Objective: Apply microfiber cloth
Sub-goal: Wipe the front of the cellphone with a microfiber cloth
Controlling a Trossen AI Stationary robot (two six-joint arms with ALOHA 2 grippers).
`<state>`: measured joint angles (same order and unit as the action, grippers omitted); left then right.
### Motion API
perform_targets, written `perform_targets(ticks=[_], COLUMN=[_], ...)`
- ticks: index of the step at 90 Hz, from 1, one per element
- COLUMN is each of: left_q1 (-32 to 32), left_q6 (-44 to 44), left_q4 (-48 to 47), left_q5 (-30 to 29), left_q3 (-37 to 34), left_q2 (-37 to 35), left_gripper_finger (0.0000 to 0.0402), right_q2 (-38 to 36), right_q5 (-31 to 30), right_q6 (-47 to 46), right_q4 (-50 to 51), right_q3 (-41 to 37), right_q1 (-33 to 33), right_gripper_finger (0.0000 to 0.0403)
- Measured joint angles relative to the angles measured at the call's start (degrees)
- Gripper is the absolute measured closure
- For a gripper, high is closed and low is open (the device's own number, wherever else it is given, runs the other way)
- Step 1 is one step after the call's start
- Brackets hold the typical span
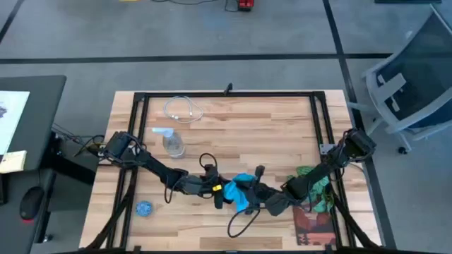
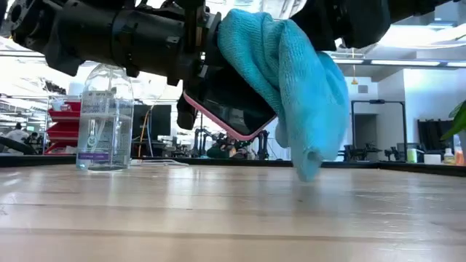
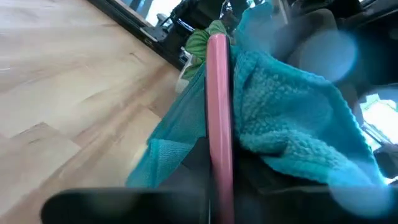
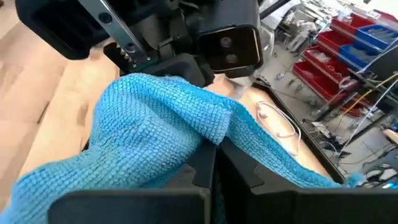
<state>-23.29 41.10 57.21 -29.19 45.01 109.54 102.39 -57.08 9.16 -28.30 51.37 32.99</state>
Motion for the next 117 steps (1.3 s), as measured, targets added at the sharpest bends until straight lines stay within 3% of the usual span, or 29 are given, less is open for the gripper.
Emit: perform_targets(ticks=[15, 24, 39, 57, 67, 88, 104, 117], left_q1=[0.1, 0.1, -0.1, 0.0, 0.0, 0.0, 0.1, 0.2], left_q6=[-0.1, -0.1, -0.1, -0.2, -0.2, -0.2, 0.3, 0.5], left_q4=[0.9, 0.8, -0.2, 0.5, 1.6, 4.2, 4.6, 4.2], left_q5=[-1.5, -1.3, -1.1, -3.0, -3.0, -4.1, -4.3, -5.0], left_q3=[0.0, 0.0, 0.0, 0.0, 0.0, 0.2, 0.3, 0.3], left_q2=[-0.1, -0.1, -0.1, -0.1, -0.1, -0.2, -0.3, -0.3], left_gripper_finger=[0.0395, 0.0395, 0.0395, 0.0395, 0.0395, 0.0395, 0.0395, 0.0395], right_q2=[0.0, 0.0, -0.1, 0.0, 0.0, 0.8, 6.0, 9.0], right_q5=[-15.3, -18.2, -11.2, -9.4, -8.6, -1.3, 5.6, 6.2], right_q6=[3.1, 2.8, -5.9, -23.1, -25.6, -21.3, -7.4, 1.8], right_q4=[0.2, 0.4, 5.5, 18.7, 18.9, 12.2, -4.2, -11.0], right_q3=[0.0, 0.0, 0.0, 0.0, 0.0, -0.1, -0.1, 1.4], right_q1=[1.2, 1.6, 1.8, 4.6, 6.1, 5.4, 3.3, 1.2], right_gripper_finger=[0.0403, 0.0403, 0.0403, 0.0403, 0.0403, 0.0403, 0.0403, 0.0403])
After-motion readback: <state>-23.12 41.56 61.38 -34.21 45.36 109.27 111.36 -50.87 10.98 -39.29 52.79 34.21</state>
